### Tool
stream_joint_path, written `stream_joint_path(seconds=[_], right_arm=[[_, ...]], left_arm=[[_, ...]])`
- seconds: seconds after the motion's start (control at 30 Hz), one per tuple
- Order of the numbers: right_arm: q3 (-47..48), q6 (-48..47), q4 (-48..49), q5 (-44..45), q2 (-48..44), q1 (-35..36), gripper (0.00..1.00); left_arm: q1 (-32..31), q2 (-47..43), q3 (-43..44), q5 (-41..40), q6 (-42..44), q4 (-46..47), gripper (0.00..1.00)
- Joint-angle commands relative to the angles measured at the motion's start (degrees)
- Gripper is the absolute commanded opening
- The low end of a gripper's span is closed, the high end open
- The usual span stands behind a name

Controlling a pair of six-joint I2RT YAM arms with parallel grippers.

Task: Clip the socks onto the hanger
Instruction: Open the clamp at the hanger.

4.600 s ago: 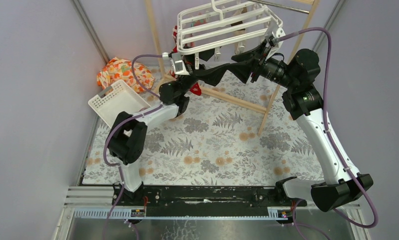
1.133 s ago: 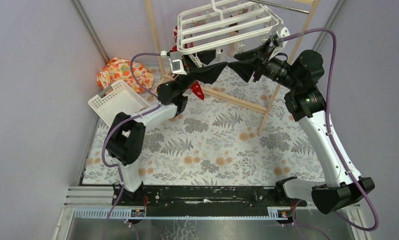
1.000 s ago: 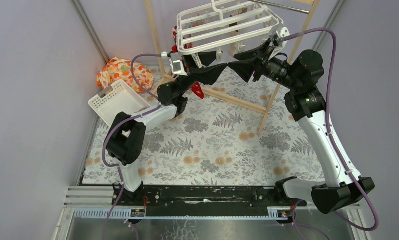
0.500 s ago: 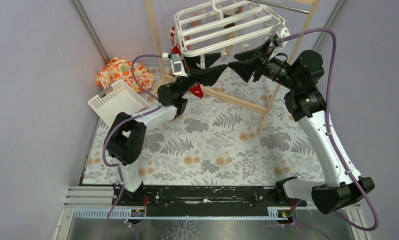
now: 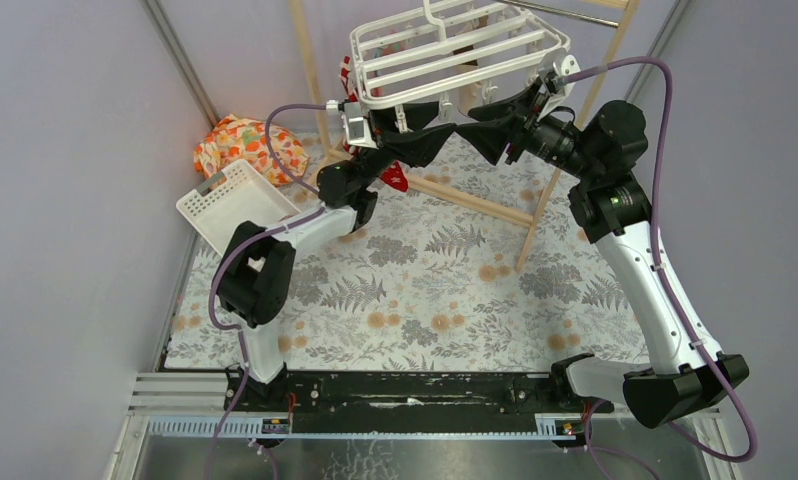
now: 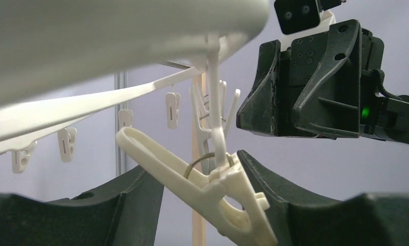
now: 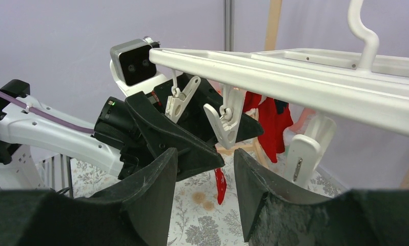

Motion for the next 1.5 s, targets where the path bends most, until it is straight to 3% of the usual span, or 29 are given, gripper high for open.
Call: stream_joint_path(seconds=[0.0,0.13,0.27,0.37,0.43,0.47,0.7,0.83,0.9,0.97,1.03,1.2,1.47], right_arm=[[0.0,0.1,2.5,-0.5,-1.8,-0.4,0.52],[0.1,0.5,3.0,-0.7,-1.6,-0.4,0.51],[0.0,0.3,2.6,-0.6,-1.9,-0.5,0.51],[-0.1,0.4,2.7,-0.6,-2.0,-0.5,0.51],[-0.2,0.5,2.9,-0.6,-1.9,-0.5,0.51],[-0.2,0.5,3.0,-0.7,-1.9,-0.5,0.51],[-0.3,1.0,3.4,-1.7,-1.8,-0.5,0.51],[-0.1,2.7,4.5,-4.3,-0.7,-0.5,0.52],[0.4,3.7,4.9,-5.4,0.0,-0.5,0.6],[1.2,4.1,5.0,-6.5,0.6,-0.5,0.75],[1.7,3.8,4.6,-7.0,0.8,-0.5,0.8],[2.1,5.1,5.9,-8.5,1.7,-0.5,0.81],[2.7,16.7,15.4,-12.1,3.9,-0.5,0.77]], left_arm=[[0.5,0.6,1.1,0.7,-0.5,3.2,0.58],[0.4,0.7,1.0,0.8,-0.4,3.2,0.56],[0.5,0.4,1.0,0.6,-0.3,3.2,0.45],[0.5,0.4,1.2,0.8,-0.8,3.2,0.27],[0.5,0.2,1.2,1.1,-1.0,3.2,0.07],[0.5,0.2,1.2,1.1,-1.1,3.2,0.04],[0.5,-0.6,0.3,2.0,-2.5,3.3,0.0],[1.1,-1.6,-0.1,3.7,-8.0,3.4,0.0],[1.5,-2.3,-0.6,4.3,-10.6,3.5,0.0],[1.8,-3.2,-1.3,4.7,-12.5,3.5,0.0],[2.1,-3.6,-1.5,5.6,-15.6,3.5,0.0],[2.4,-4.3,-1.6,6.6,-23.1,3.5,0.0],[2.8,-3.2,-0.7,5.3,-36.5,3.4,0.0]])
